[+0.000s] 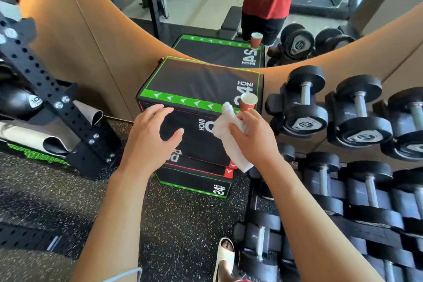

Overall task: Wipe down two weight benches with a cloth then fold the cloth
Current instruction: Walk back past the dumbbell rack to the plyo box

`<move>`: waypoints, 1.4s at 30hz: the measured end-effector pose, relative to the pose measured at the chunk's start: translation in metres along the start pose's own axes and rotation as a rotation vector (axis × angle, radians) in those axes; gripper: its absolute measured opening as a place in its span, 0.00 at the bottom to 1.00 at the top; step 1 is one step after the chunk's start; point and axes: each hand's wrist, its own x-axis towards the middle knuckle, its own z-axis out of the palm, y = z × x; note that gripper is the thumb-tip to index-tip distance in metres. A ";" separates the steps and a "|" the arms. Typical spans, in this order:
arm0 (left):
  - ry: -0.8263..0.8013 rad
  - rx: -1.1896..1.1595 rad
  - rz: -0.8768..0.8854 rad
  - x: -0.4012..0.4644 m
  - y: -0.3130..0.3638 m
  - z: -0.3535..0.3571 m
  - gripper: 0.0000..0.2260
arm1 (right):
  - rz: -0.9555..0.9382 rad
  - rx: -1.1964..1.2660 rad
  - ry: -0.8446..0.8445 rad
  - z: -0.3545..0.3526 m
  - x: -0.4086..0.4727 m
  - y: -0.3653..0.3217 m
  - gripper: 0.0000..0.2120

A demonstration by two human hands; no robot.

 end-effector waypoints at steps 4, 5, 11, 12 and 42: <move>-0.005 0.019 0.010 0.045 0.002 0.011 0.25 | 0.001 0.020 -0.021 0.009 0.043 0.014 0.07; -0.007 0.020 0.011 0.057 0.003 0.014 0.25 | 0.003 0.027 -0.025 0.011 0.054 0.018 0.07; -0.013 0.038 -0.002 0.112 0.003 0.032 0.25 | 0.017 0.053 -0.061 0.023 0.113 0.035 0.09; -0.011 0.038 -0.005 0.118 0.002 0.034 0.25 | 0.014 0.054 -0.067 0.025 0.121 0.036 0.09; -0.215 0.004 0.181 0.311 -0.207 0.004 0.26 | 0.254 -0.078 0.017 0.191 0.260 -0.069 0.05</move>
